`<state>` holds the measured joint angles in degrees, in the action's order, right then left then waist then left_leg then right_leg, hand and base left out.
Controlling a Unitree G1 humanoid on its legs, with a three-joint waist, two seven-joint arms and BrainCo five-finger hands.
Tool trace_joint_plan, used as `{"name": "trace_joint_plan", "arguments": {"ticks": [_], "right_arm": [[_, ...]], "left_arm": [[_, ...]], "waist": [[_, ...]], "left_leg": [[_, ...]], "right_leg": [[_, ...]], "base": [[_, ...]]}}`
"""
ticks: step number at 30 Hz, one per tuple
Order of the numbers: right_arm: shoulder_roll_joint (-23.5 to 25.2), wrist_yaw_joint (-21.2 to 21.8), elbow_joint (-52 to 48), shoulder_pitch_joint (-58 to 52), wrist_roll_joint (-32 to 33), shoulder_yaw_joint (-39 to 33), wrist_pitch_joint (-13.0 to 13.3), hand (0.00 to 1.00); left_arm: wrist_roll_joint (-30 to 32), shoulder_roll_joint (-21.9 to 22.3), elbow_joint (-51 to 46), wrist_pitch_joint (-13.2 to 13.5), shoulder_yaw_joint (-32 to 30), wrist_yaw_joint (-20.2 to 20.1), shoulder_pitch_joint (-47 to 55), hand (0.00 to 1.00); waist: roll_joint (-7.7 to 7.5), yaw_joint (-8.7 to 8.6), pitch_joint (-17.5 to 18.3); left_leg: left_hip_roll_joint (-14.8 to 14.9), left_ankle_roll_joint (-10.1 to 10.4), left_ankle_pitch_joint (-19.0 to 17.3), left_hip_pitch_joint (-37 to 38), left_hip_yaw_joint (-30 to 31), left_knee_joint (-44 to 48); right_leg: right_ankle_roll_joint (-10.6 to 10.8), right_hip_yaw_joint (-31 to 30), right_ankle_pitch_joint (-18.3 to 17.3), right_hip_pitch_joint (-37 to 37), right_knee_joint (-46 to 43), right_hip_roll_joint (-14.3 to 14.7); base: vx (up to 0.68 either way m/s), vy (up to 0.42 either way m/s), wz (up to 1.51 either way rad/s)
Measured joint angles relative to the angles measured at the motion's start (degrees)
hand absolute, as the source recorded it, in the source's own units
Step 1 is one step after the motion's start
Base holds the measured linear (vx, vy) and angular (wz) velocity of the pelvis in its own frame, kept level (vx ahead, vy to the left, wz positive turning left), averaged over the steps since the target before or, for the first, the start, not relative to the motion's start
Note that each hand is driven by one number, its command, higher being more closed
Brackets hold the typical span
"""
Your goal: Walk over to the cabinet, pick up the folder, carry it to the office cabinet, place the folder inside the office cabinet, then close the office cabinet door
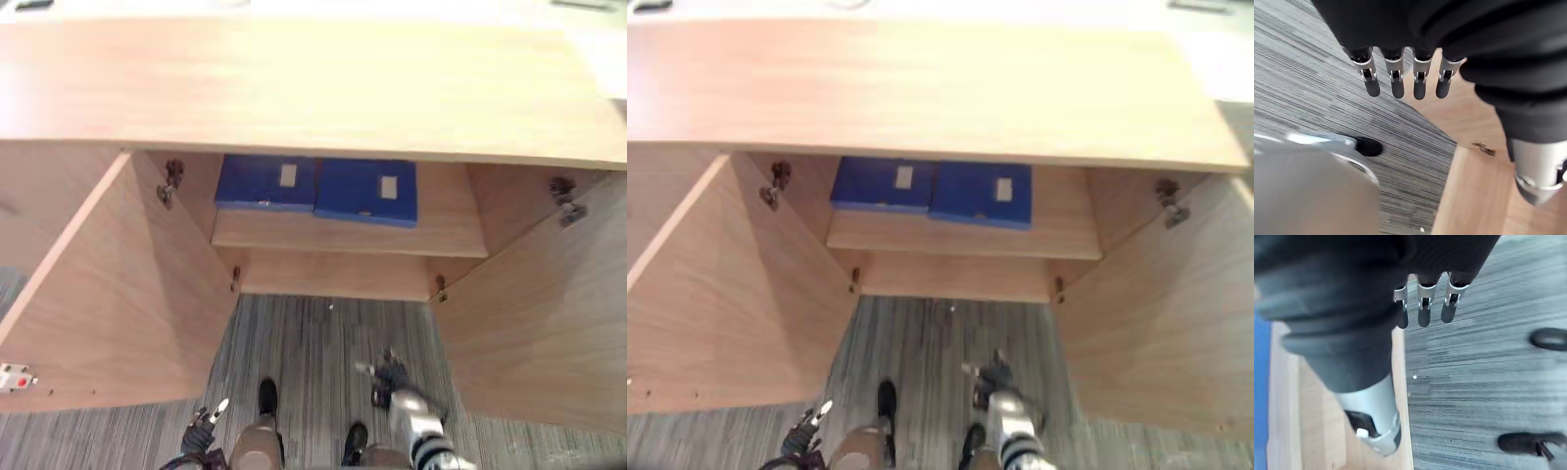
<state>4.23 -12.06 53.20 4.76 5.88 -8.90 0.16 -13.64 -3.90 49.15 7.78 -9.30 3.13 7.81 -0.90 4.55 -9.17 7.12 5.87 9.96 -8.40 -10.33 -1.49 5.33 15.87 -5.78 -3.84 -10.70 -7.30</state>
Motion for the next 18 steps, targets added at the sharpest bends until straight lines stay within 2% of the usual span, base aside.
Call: {"name": "trace_joint_plan", "arguments": {"ticks": [1,2,3,4,7,9,11,12,14,18], "right_arm": [[0.1,-0.37,-0.35,-2.79,5.2,-1.77,1.06,0.0],[0.12,-0.61,-0.65,-4.12,6.94,-2.64,1.54,0.0],[0.12,-0.67,-1.27,-5.47,8.9,-3.78,2.22,0.0],[0.09,-0.68,-1.75,-7.01,11.56,-5.67,3.51,0.0],[-0.19,-0.69,-1.79,-8.94,13.32,-7.02,4.7,0.0],[0.15,-0.62,-1.56,-9.62,13.23,-7.85,4.64,0.0],[0.13,-0.84,-1.51,-10.88,13.11,-8.66,4.39,0.0],[0.13,-0.99,-1.47,-10.99,13.05,-9.4,4.33,0.0],[0.23,-1.89,-1.15,-11.86,12.6,-12.77,4.1,0.0],[0.4,-3.82,-1.17,-12.96,12.08,-15.22,3.92,0.0]], "left_arm": [[0.65,1.14,-0.16,-0.03,-0.47,0.49,-1.32,0.0],[0.8,1.89,-0.16,-0.06,-1.2,0.63,-1.83,0.0],[0.99,3.34,-0.21,-0.08,-2.56,0.97,-2.17,0.0],[1.14,5.08,-0.31,0.1,-4.94,1.7,-2.2,0.0],[0.25,7.1,0.77,0.13,-6.61,2.18,-2.78,0.0],[0.12,7.13,2.86,-0.05,-6.64,2.25,-3.57,0.0],[0.65,7.0,3.97,-0.03,-6.98,2.74,-3.35,0.0],[0.89,6.94,4.63,-0.01,-6.98,2.81,-3.47,0.0],[1.64,6.54,7.43,-0.14,-6.88,2.89,-4.41,0.0],[2.57,7.04,8.93,-0.75,-6.95,2.9,-5.29,0.0]], "waist": [[-0.09,-0.87,0.1],[-0.14,-1.23,0.07],[-0.11,-1.25,0.08],[0.25,-1.6,0.42],[1.09,-2.22,2.21],[0.71,-2.97,4.16],[0.11,-2.74,6.51],[0.12,-2.75,6.71],[0.28,-3.31,6.94],[0.64,-3.96,7.09]], "left_leg": [[0.33,-0.23,-1.35,1.04,-0.91,1.95],[0.74,-0.22,-2.68,1.33,-1.67,4.03],[1.72,-0.4,-5.36,1.47,-2.69,8.22],[3.49,-0.27,-10.05,1.3,-2.44,15.3],[3.92,1.1,-15.01,0.53,5.59,19.8],[3.76,1.05,-14.52,1.87,3.18,16.48],[2.42,1.05,-13.26,5.41,-0.37,9.3],[1.97,0.87,-12.71,6.23,-1.07,8.04],[1.0,0.64,-12.11,9.44,-4.28,5.44],[1.59,1.21,-12.5,12.47,-8.88,4.98]], "right_leg": [[-0.01,-0.97,0.01,1.16,-0.12,0.09],[-0.06,-2.01,0.06,1.35,-0.1,0.27],[-0.35,-4.08,0.25,2.14,-0.14,0.79],[-0.97,-7.4,0.64,3.15,-0.11,2.25],[-1.64,-12.54,1.2,2.54,0.66,4.82],[-2.24,-14.81,1.86,1.98,3.17,4.86],[-2.47,-17.03,3.2,0.91,7.42,4.17],[-2.25,-17.74,4.28,0.91,8.47,3.97],[-1.9,-20.81,8.92,1.28,10.43,3.34],[-1.41,-25.43,10.14,1.16,10.44,4.79]], "base": [[-0.04,0.003,-0.37],[-0.06,0.002,-0.66],[-0.12,-0.005,-1.1],[-0.12,0.001,-1.2],[-0.11,0.039,-0.97],[-0.07,0.1,-0.94],[0.01,0.1,-1.22],[0.02,0.087,-1.01],[0.03,0.076,-0.93],[0.1,0.044,-0.7]]}}
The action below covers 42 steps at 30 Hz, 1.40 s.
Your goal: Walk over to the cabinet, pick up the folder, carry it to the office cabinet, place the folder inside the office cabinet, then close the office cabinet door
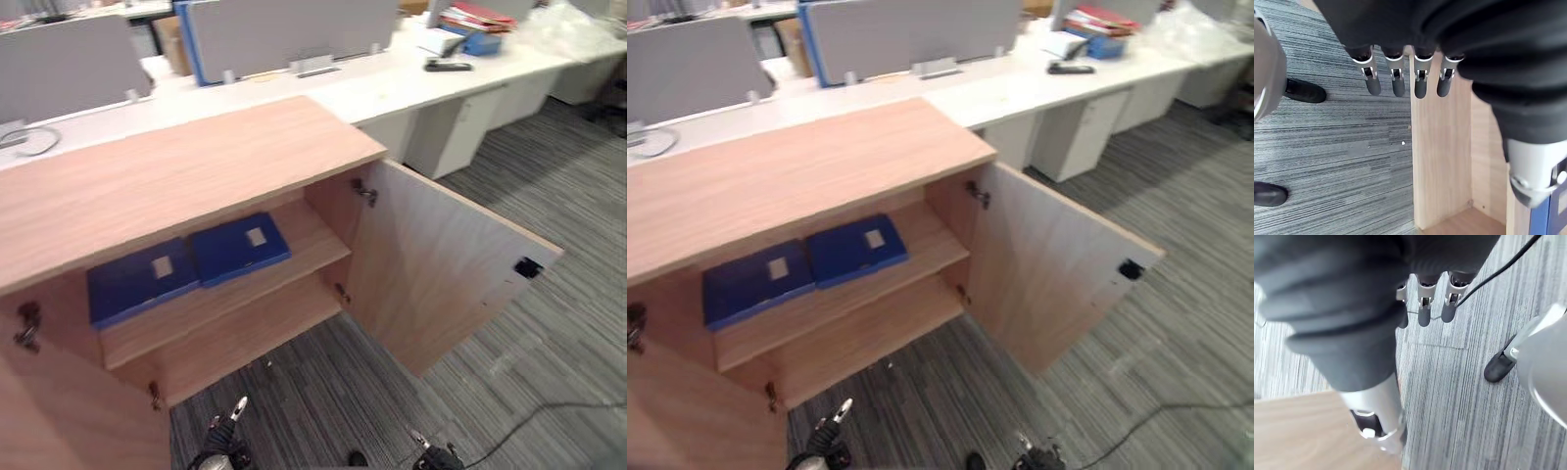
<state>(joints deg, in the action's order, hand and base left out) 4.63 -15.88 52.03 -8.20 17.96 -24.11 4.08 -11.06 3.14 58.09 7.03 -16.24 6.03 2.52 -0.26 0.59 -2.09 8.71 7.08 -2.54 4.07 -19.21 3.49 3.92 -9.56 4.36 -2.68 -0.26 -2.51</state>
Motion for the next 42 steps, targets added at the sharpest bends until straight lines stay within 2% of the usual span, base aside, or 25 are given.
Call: {"name": "trace_joint_plan", "arguments": {"ticks": [5,6,8,9,10,11,12,13,14,15,16,17,19,22,25,28,32,37,42], "right_arm": [[0.1,-0.08,-0.31,0.03,4.09,-1.52,0.74,0.0],[0.09,-0.07,-1.32,0.29,5.11,-1.51,0.9,0.0],[0.08,-0.04,-4.08,1.46,6.51,-1.42,1.53,0.0],[-0.14,-0.09,-6.68,2.64,7.59,-1.49,2.17,0.0],[-0.21,-0.64,-8.97,3.28,8.1,-2.17,3.05,0.0],[-0.25,-0.87,-9.66,3.4,8.14,-2.23,3.36,0.0],[-0.25,-1.31,-10.2,3.51,8.2,-1.96,3.8,0.0],[-0.16,-1.44,-10.47,3.56,8.46,-1.64,4.01,0.0],[-0.34,-1.48,-10.56,3.95,8.58,-1.62,4.03,0.0],[-1.52,-1.52,-10.88,5.12,8.98,-1.34,4.18,0.0],[-3.82,-1.18,-10.85,8.14,9.34,-1.14,4.49,0.0],[-4.5,-0.87,-10.87,9.14,9.86,-1.14,4.65,0.0],[-6.03,0.02,-11.27,11.56,10.39,-1.01,5.41,0.0],[-7.83,0.3,-15.9,11.65,10.07,-0.94,6.26,0.0],[-10.02,0.69,-17.13,13.15,9.88,-0.91,6.67,0.0],[-11.92,0.7,-17.11,15.63,9.52,-0.47,6.67,0.0],[-14.92,1.74,-16.72,21.03,8.97,3.86,6.7,0.0],[-18.88,5.1,-12.21,30.63,10.38,11.55,7.03,0.0],[-21.08,4.98,-7.83,33.61,10.28,15.38,6.74,0.0]], "left_arm": [[-0.02,0.56,0.32,-0.09,0.19,-0.09,-0.18,0.0],[0.02,0.59,0.06,-0.02,-0.07,-0.09,-0.51,0.0],[0.03,0.63,-0.77,0.06,-0.99,-0.07,-0.44,0.0],[0.0,0.7,-2.29,0.08,-0.87,-0.05,0.21,0.0],[-0.02,0.69,-2.64,0.12,-0.19,-0.24,0.3,0.0],[-0.05,0.69,-2.75,0.13,-0.22,-0.26,0.49,0.0],[-0.12,0.67,-3.6,0.16,-0.22,-0.21,1.25,0.0],[-0.23,-0.02,-4.57,0.35,0.42,-0.26,2.3,0.0],[-0.22,-0.54,-4.43,0.39,0.91,-0.31,2.34,0.0],[-0.22,-0.7,-3.38,0.32,1.39,-0.41,2.32,0.0],[-0.13,-0.7,-2.13,0.25,2.59,-0.86,2.25,0.0],[0.09,-0.77,-1.83,0.24,2.89,-0.96,2.26,0.0],[0.43,-1.75,-1.67,0.07,3.56,-1.25,2.26,0.0],[-0.41,-2.59,-1.54,-0.04,3.87,-1.45,2.53,0.0],[-0.28,-3.52,-1.42,-0.21,4.2,-1.48,4.16,0.0],[-0.45,-4.49,-1.95,-0.44,4.88,-1.57,5.39,0.0],[-0.26,-5.91,-2.04,-0.44,7.01,-1.72,5.59,0.0],[0.04,-6.72,-2.96,-0.42,9.85,-2.6,5.66,0.0],[0.06,-7.58,-3.7,-0.31,10.71,-2.71,6.08,0.0]], "waist": [[-0.01,-0.4,-0.44],[-0.02,-0.58,-1.68],[0.21,-0.13,-2.81],[0.79,0.62,-3.64],[1.46,0.51,-4.76],[1.71,0.41,-4.89],[1.96,0.36,-5.05],[0.85,0.24,-4.78],[0.42,0.44,-4.49],[1.07,0.68,-4.18],[2.33,0.67,-3.99],[2.6,0.7,-3.86],[2.35,0.89,-3.94],[2.12,0.73,-3.97],[2.11,0.71,-3.64],[1.84,1.17,-3.45],[1.94,1.76,-3.35],[1.77,2.11,-3.21],[0.92,2.64,-3.02]], "left_leg": [[0.42,0.08,-1.73,2.29,-4.91,0.2],[0.58,0.0,-2.47,3.07,-6.24,1.09],[1.31,-0.33,-3.98,2.92,-9.97,3.0],[2.3,-0.81,-4.33,2.82,-13.39,3.52],[2.67,-0.61,-4.23,3.4,-14.9,3.92],[3.07,-0.48,-4.27,3.65,-15.4,4.41],[4.36,0.01,-4.59,4.26,-15.69,5.76],[3.98,0.79,-5.13,5.13,-15.11,6.77],[3.97,0.89,-5.22,5.28,-14.51,6.57],[4.04,0.64,-5.22,5.0,-13.07,5.55],[3.03,0.3,-5.35,4.39,-9.35,3.18],[2.59,0.01,-5.14,3.91,-7.74,2.4],[2.47,-0.14,-4.6,3.93,-5.52,0.88],[2.73,0.22,-4.16,3.91,-4.98,0.7],[2.09,0.32,-4.09,3.86,-3.49,0.46],[1.36,0.32,-3.97,3.82,-1.95,-0.19],[0.79,0.05,-3.79,3.83,0.89,-0.31],[-0.27,-0.16,-3.67,3.96,3.24,-1.13],[-0.52,-0.23,-3.68,3.99,4.48,-1.25]], "right_leg": [[0.3,-4.16,0.22,-0.2,-0.36,1.19],[0.35,-5.24,0.26,-0.55,-1.01,1.54],[1.08,-3.95,1.22,-3.14,-2.76,2.5],[-2.22,2.68,-0.21,-4.62,-3.72,1.21],[-3.64,15.75,-4.17,-7.79,-10.64,-3.52],[-3.81,20.62,-5.75,-8.84,-14.48,-5.87],[-4.37,26.06,-6.45,-10.17,-21.78,-9.77],[-5.93,27.93,-3.64,-9.73,-24.67,-12.62],[-5.89,27.82,-5.07,-9.59,-24.75,-11.98],[-6.21,28.0,-5.55,-8.88,-22.92,-10.9],[-4.53,27.53,-4.99,-7.94,-17.4,-8.75],[-3.44,27.2,-4.22,-7.92,-15.62,-8.05],[-2.6,26.36,-2.56,-7.27,-11.75,-5.59],[-2.11,26.69,0.25,-4.69,-6.24,-4.45],[-1.45,27.34,3.55,-1.51,0.17,-4.16],[-1.45,28.55,5.22,0.7,3.77,-4.42],[-1.63,29.55,5.87,1.95,5.0,-4.81],[-1.88,30.62,6.06,2.83,5.01,-5.94],[-2.27,31.35,6.42,3.66,5.03,-6.37]], "base": [[0.08,0.042,-0.55],[-0.05,0.034,-0.64],[-0.1,-0.013,-1.0],[-0.11,-0.047,-1.05],[-0.09,-0.019,-0.84],[-0.02,0.03,-0.39],[0.02,-0.029,-0.15],[0.05,-0.069,-0.15],[0.05,-0.163,-0.23],[0.01,-0.172,-0.51],[-0.02,-0.15,-0.55],[-0.05,-0.056,-0.57],[-0.05,-0.026,-0.37],[-0.01,-0.011,-0.04],[0.01,0.032,0.1],[0.03,0.033,0.25],[0.04,0.016,0.14],[0.03,0.046,0.17],[0.02,0.03,0.17]]}}
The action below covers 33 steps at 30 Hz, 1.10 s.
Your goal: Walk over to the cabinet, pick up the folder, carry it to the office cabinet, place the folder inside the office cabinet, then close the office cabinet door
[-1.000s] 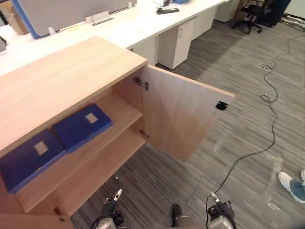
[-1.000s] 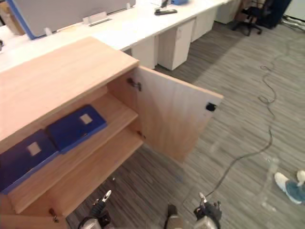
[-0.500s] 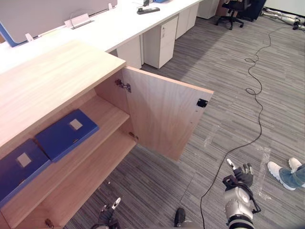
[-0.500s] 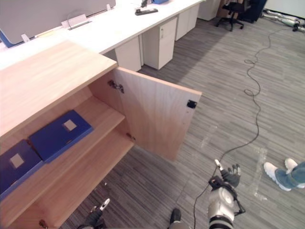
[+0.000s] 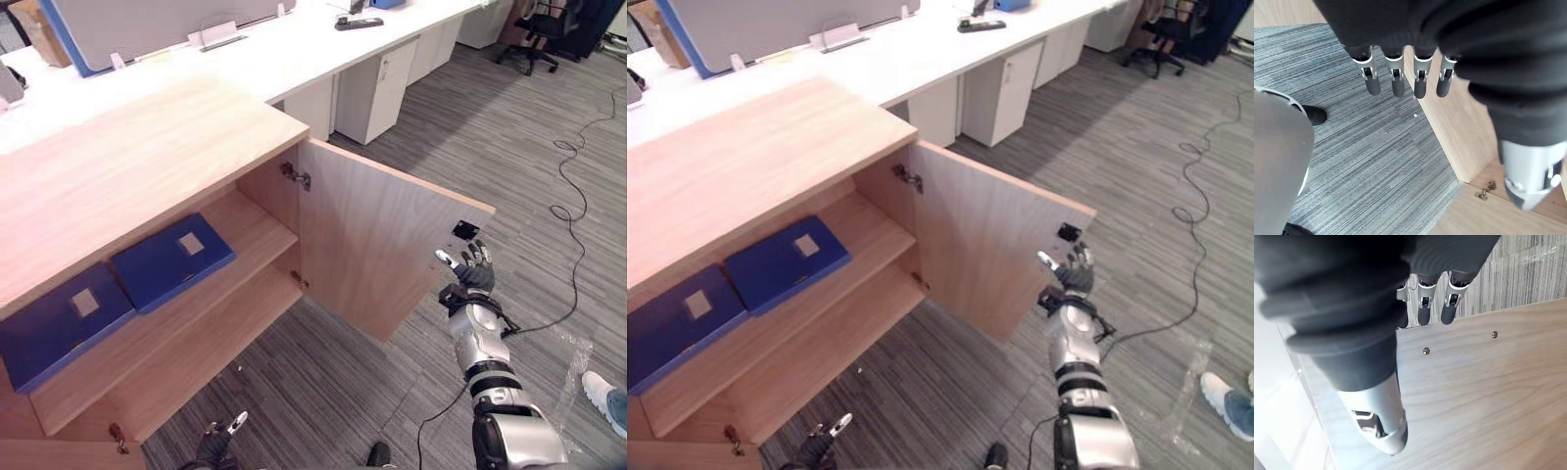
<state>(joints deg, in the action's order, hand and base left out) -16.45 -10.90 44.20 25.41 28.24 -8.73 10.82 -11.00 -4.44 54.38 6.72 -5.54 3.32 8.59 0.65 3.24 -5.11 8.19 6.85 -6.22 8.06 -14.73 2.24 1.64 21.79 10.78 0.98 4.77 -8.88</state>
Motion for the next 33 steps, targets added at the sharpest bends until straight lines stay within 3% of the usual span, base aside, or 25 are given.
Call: {"name": "trace_joint_plan", "arguments": {"ticks": [11,14,15,17,19,21,22,24,26,30,33], "right_arm": [[-4.03,-0.06,5.36,5.96,-0.24,9.46,-2.23,0.0],[-9.34,0.0,2.97,5.89,-0.22,21.75,-2.49,0.0],[-13.19,0.45,0.42,5.56,-0.22,29.02,-3.23,0.0],[-21.17,5.05,-5.23,4.56,-1.22,40.09,-3.82,0.0],[-32.9,19.23,-23.93,4.66,-13.57,63.17,-3.19,0.0],[-32.73,24.66,-31.01,4.36,-18.89,69.53,-1.55,0.0],[-30.56,30.05,-37.27,2.71,-23.41,74.01,0.73,0.0],[-29.49,34.6,-42.01,1.15,-25.18,75.29,2.36,0.0],[-31.14,37.76,-45.48,0.58,-24.91,74.91,2.64,0.0],[-33.91,39.58,-47.11,-1.53,-24.95,72.83,2.64,0.0],[-34.08,39.6,-48.99,-1.59,-24.93,72.82,2.66,0.0]], "left_arm": [[-0.13,-0.73,-0.99,0.6,0.06,0.17,0.84,0.0],[-0.04,-1.29,-0.94,0.54,-0.23,0.19,1.32,0.0],[0.09,-1.51,-0.86,0.53,-0.3,0.15,1.85,0.0],[0.97,-1.95,-0.36,0.47,-0.42,-0.09,2.04,0.0],[3.28,-2.39,0.21,0.47,-0.44,-1.09,1.66,0.0],[4.06,-2.67,0.18,0.59,-0.53,-1.39,1.27,0.0],[5.02,-2.41,0.19,0.61,-1.38,-1.61,0.38,0.0],[6.07,-2.45,0.29,0.57,-2.0,-1.81,0.19,0.0],[7.0,-2.88,1.62,0.41,-3.12,-2.21,1.15,0.0],[9.27,-3.93,2.68,0.37,-3.55,-2.74,2.15,0.0],[9.26,-4.18,3.57,0.39,-3.52,-2.76,1.61,0.0]], "waist": [[-0.47,-0.62,-1.33],[-0.51,-1.75,-1.91],[-0.52,-2.58,-1.93],[-0.6,-3.44,-1.97],[-0.75,-3.37,-1.87],[-1.0,-2.88,-1.91],[-1.07,-1.54,-1.94],[-1.18,-0.38,-1.99],[-1.94,-0.43,-1.54],[-3.9,0.04,-0.28],[-4.22,0.53,-0.07]], "left_leg": [[-0.24,-0.27,0.46,-1.46,1.9,0.21],[0.36,-0.15,0.59,-2.11,1.82,0.4],[0.76,-0.08,0.61,-2.06,1.74,0.44],[1.31,0.11,0.68,-2.04,1.5,0.46],[2.58,0.38,0.62,-2.66,1.44,1.45],[3.15,0.52,0.61,-3.23,1.75,1.99],[3.46,0.62,0.73,-3.96,1.92,2.07],[3.38,0.65,1.0,-4.56,2.23,2.02],[3.21,0.7,1.13,-4.6,2.27,2.04],[3.06,0.69,1.13,-4.86,2.28,2.13],[2.9,0.65,1.11,-4.92,2.29,2.19]], "right_leg": [[0.14,-0.26,0.71,-1.26,0.08,-0.09],[0.28,-0.87,0.79,-2.08,0.08,0.65],[0.3,-1.08,0.77,-2.15,0.08,1.08],[0.33,-1.55,0.71,-2.48,0.08,1.76],[0.07,-1.97,0.45,-2.8,0.07,3.01],[-0.18,-1.72,0.24,-2.92,0.07,3.52],[-0.22,-1.64,0.19,-3.51,0.07,3.82],[-0.24,-1.56,0.21,-3.94,0.06,3.75],[-0.23,-1.55,0.23,-3.93,0.06,3.55],[-0.23,-1.56,0.26,-4.08,0.07,3.37],[-0.23,-1.56,0.34,-4.07,0.07,3.2]], "base": [[-0.05,-0.013,0.0],[-0.07,-0.035,-0.13],[-0.03,-0.038,-0.16],[-0.03,-0.036,-0.18],[-0.04,-0.055,-0.1],[-0.04,-0.06,0.06],[-0.05,-0.048,0.07],[-0.05,-0.01,0.07],[-0.02,0.046,0.03],[0.01,0.054,0.01],[0.01,0.059,0.01]]}}
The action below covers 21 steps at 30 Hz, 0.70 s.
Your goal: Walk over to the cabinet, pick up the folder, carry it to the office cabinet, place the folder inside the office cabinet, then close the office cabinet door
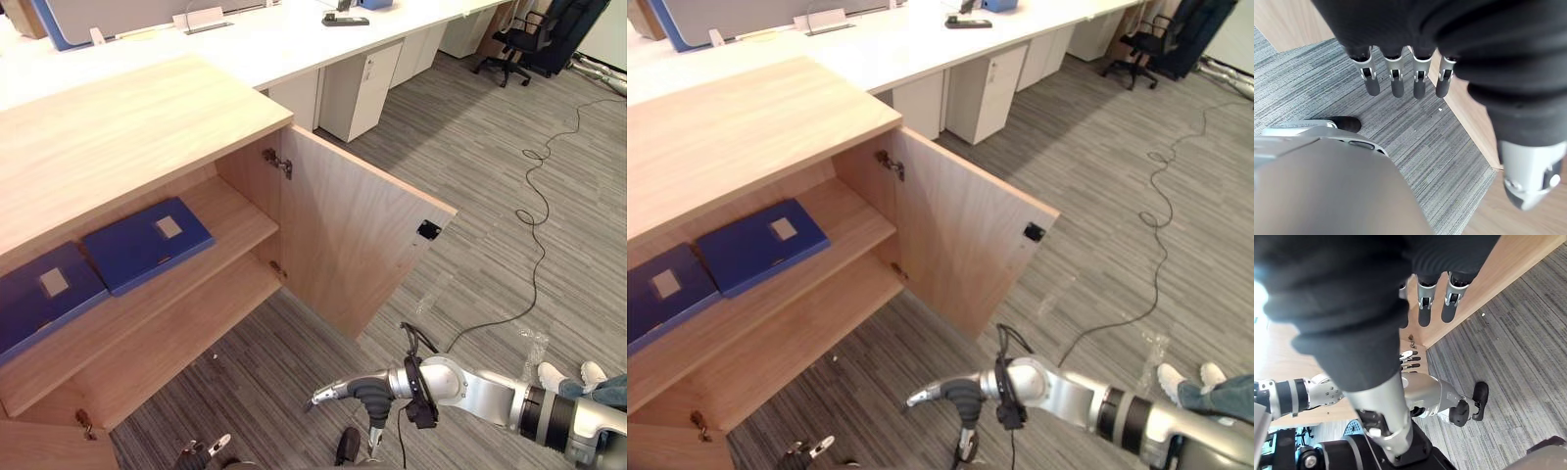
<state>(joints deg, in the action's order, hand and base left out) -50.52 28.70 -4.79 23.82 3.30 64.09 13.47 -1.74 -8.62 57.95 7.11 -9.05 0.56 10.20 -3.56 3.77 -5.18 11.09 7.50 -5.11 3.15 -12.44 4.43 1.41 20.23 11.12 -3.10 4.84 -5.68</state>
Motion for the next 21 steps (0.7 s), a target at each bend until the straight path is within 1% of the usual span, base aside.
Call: {"name": "trace_joint_plan", "arguments": {"ticks": [2,5,7,8,10,11,13,14,15,16,17,20,21], "right_arm": [[0.72,-0.24,-0.33,0.02,-0.03,-0.01,0.17,0.0],[3.48,-1.54,1.22,-0.2,-1.2,-0.55,0.16,0.0],[9.2,-2.99,7.89,-3.87,-2.52,-6.81,0.16,0.0],[10.85,-3.52,10.39,-4.61,-2.58,-8.53,0.09,0.0],[15.51,-6.17,19.86,-7.32,-4.57,-15.57,-0.72,0.0],[16.4,-6.76,22.07,-8.26,-4.76,-17.63,-0.9,0.0],[18.88,-9.55,29.95,-12.47,-4.82,-26.97,-1.73,0.0],[19.48,-10.21,32.0,-13.39,-4.83,-29.64,-2.01,0.0],[20.41,-12.05,36.07,-14.89,-4.82,-35.16,-2.78,0.0],[20.48,-14.0,39.8,-15.41,-4.86,-39.39,-3.59,0.0],[20.55,-14.42,41.17,-15.55,-4.85,-41.01,-3.71,0.0],[20.59,-20.22,51.59,-14.93,-5.62,-55.07,-6.71,0.0],[20.55,-21.06,52.83,-14.64,-5.62,-56.93,-7.16,0.0]], "left_arm": [[0.0,0.02,0.0,0.01,0.02,0.0,-0.01,0.0],[0.0,0.04,0.06,-0.01,0.06,0.05,-0.01,0.0],[-0.04,0.07,0.09,-0.02,0.64,0.12,-0.12,0.0],[-0.04,0.08,0.12,-0.05,0.87,0.18,-0.08,0.0],[-0.05,0.39,0.65,-0.17,0.86,0.25,0.01,0.0],[-0.04,0.4,0.86,-0.18,0.87,0.26,0.01,0.0],[-0.05,0.45,0.99,-0.43,0.86,0.25,0.2,0.0],[-0.05,0.45,0.99,-0.46,0.86,0.25,0.26,0.0],[-0.06,0.44,0.99,-0.5,0.86,0.24,0.31,0.0],[-0.08,0.52,1.0,-0.51,0.88,0.23,0.36,0.0],[-0.08,0.6,1.0,-0.51,0.9,0.23,0.39,0.0],[-0.43,1.12,0.97,-0.51,1.19,0.23,0.59,0.0],[-0.54,1.16,0.96,-0.51,1.3,0.23,0.67,0.0]], "waist": [[0.08,0.6,0.06],[0.12,1.62,0.07],[0.16,2.24,0.06],[0.25,2.31,0.01],[0.65,2.34,-0.14],[0.74,2.35,-0.1],[0.95,2.14,-0.12],[0.99,1.99,-0.13],[1.12,1.73,-0.2],[1.46,1.48,-0.43],[1.59,1.35,-0.46],[2.88,0.26,-0.47],[3.04,0.0,-0.42]], "left_leg": [[-0.03,-0.02,0.0,-0.05,0.05,0.02],[-0.03,-0.08,0.04,-0.21,0.26,0.14],[-0.14,-0.14,0.21,-0.17,0.64,0.04],[-0.23,-0.16,0.28,-0.17,0.72,-0.01],[-0.58,-0.23,0.38,-0.15,0.83,-0.15],[-0.64,-0.23,0.38,-0.13,0.85,-0.19],[-0.85,-0.23,0.37,0.04,0.86,-0.37],[-0.88,-0.24,0.37,0.07,0.86,-0.4],[-0.94,-0.24,0.36,0.25,0.81,-0.5],[-0.99,-0.24,0.36,0.89,0.52,-0.86],[-1.02,-0.24,0.36,1.11,0.43,-1.01],[-1.21,-0.24,0.34,2.13,0.13,-1.54],[-1.24,-0.26,0.32,2.19,0.09,-1.58]], "right_leg": [[0.0,0.01,0.01,0.0,0.0,-0.03],[0.0,0.08,0.01,0.01,0.0,-0.04],[0.0,0.26,0.01,0.06,0.01,-0.12],[0.0,0.29,0.01,0.06,0.01,-0.2],[0.01,0.3,0.02,0.07,0.01,-0.55],[0.01,0.3,0.02,0.08,0.0,-0.61],[0.03,0.24,0.03,0.1,0.0,-0.78],[0.03,0.23,0.03,0.11,0.0,-0.81],[0.04,0.14,0.04,0.14,-0.01,-0.84],[0.07,-0.05,0.06,0.4,-0.01,-0.85],[0.07,-0.12,0.06,0.51,-0.01,-0.84],[0.07,-0.37,0.06,1.15,-0.01,-0.92],[0.07,-0.41,0.06,1.16,-0.01,-0.93]], "base": [[0.01,0.044,0.02],[0.01,0.044,0.03],[0.0,0.039,0.06],[-0.01,0.05,0.05],[-0.01,0.065,0.04],[0.0,0.064,0.02],[0.02,0.066,0.0],[0.03,0.067,-0.02],[0.03,0.068,-0.06],[0.03,0.069,-0.07],[0.02,0.069,-0.07],[0.02,0.076,-0.04],[0.01,0.071,-0.08]]}}
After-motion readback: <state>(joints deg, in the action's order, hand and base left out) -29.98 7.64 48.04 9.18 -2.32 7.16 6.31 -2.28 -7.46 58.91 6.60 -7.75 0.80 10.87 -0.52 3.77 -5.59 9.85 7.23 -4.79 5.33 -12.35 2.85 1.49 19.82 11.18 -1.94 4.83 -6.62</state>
